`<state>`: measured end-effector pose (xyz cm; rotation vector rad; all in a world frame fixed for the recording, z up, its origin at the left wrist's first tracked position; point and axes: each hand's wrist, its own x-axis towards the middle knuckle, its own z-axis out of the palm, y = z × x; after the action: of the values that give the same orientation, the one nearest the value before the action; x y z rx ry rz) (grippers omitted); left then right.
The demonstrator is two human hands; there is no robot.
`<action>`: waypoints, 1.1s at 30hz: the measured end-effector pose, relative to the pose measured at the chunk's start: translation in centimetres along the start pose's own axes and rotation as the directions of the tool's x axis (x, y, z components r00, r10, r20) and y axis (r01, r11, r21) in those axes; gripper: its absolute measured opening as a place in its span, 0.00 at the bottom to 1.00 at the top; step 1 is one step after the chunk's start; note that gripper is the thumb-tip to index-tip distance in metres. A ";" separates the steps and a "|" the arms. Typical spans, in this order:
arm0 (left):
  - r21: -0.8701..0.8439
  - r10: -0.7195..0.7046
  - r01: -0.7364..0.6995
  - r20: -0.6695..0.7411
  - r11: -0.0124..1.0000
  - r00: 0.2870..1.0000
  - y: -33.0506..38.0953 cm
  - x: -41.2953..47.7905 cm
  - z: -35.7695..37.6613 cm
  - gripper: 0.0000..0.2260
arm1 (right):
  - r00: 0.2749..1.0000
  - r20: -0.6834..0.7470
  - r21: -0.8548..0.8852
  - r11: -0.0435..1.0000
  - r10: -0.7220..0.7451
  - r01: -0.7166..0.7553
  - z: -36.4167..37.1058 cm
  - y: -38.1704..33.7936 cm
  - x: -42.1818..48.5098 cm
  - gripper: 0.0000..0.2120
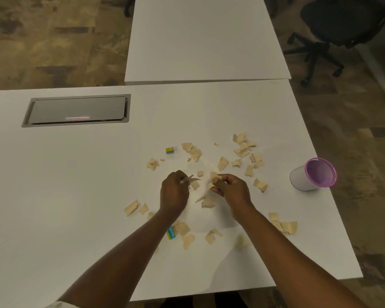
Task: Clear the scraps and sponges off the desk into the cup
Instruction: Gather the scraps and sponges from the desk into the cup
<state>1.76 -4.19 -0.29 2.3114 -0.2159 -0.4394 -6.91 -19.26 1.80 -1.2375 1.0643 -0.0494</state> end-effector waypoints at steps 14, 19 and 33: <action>-0.214 0.163 -0.132 0.134 0.968 0.978 15.8 -2.1 8.9 0.09 | 0.973 -0.201 0.189 0.970 -0.111 0.150 -15.8 -5.8 1.2 0.04; -0.222 0.267 -0.225 0.182 0.949 0.946 22.1 -2.8 13.2 0.08 | 0.891 -0.424 -0.112 0.985 -0.165 0.129 -23.1 -6.8 3.4 0.03; 0.106 0.180 -0.236 0.377 0.966 0.908 28.9 -2.6 21.1 0.06 | 0.921 -0.342 -0.555 0.831 -0.184 -0.040 -26.8 -8.7 5.8 0.08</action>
<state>-9.24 -37.49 7.26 2.3005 -0.6942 -0.7643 -17.51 -45.54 6.57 -1.8534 1.4319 -0.0442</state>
